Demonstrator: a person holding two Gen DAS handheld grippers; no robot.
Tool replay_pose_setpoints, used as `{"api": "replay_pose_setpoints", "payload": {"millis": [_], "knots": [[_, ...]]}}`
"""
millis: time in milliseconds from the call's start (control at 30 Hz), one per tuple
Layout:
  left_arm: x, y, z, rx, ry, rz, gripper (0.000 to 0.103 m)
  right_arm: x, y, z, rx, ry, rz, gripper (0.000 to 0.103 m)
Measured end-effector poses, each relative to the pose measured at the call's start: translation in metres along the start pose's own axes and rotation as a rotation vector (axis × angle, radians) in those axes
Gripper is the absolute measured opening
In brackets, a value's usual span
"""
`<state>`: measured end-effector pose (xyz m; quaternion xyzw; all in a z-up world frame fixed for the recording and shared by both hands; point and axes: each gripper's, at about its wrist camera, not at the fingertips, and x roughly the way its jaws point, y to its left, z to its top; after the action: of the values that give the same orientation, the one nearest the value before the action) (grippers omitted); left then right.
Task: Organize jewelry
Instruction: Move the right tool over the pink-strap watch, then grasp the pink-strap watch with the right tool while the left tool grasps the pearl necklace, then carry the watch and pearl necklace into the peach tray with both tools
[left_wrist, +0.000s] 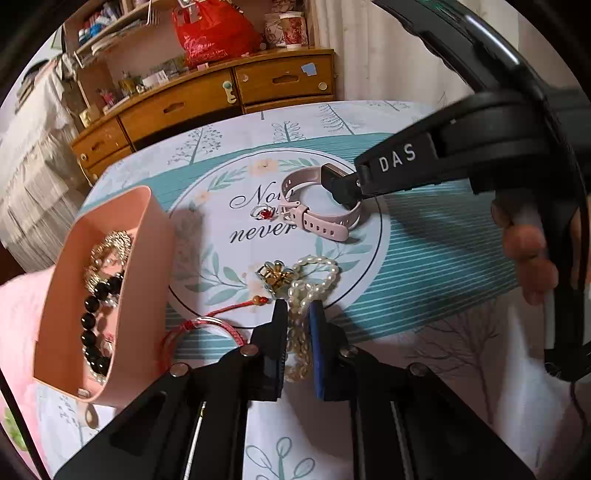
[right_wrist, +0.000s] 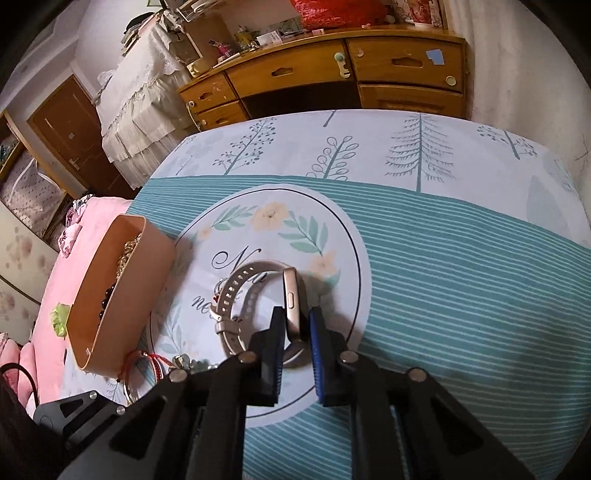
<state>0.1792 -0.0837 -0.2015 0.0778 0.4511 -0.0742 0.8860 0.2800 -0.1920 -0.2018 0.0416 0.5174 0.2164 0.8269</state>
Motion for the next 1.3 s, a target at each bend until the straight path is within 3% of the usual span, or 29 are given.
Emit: {"api": "replay_pose_setpoints", "payload": {"millis": [300,400,633,1000,1100,1200,1300], "knots": [[-0.006,-0.004,-0.005,-0.006,-0.003,-0.05,0.008,-0.01,-0.011,-0.004,0.08,-0.002,-0.003,0.013],[-0.012,-0.003,-0.004,-0.02,-0.021,-0.066,0.003,-0.016,-0.011,-0.004,0.096,-0.021,0.001,0.013],[-0.032,0.01,0.005,-0.047,-0.063,-0.105,0.003,-0.031,-0.003,-0.002,0.082,-0.054,0.019,0.003],[-0.092,0.038,0.04,-0.085,-0.086,-0.139,0.003,-0.07,0.024,0.004,0.03,-0.153,0.008,0.0],[-0.112,0.05,0.053,-0.112,-0.096,-0.178,0.003,-0.07,0.031,0.005,0.0,-0.155,-0.06,0.001],[-0.132,0.066,0.068,-0.141,-0.134,-0.208,0.003,-0.057,0.029,0.005,0.013,-0.1,-0.127,0.005],[-0.151,0.084,0.082,-0.165,-0.17,-0.214,0.003,-0.042,0.025,0.002,0.03,-0.044,-0.157,0.026]]}}
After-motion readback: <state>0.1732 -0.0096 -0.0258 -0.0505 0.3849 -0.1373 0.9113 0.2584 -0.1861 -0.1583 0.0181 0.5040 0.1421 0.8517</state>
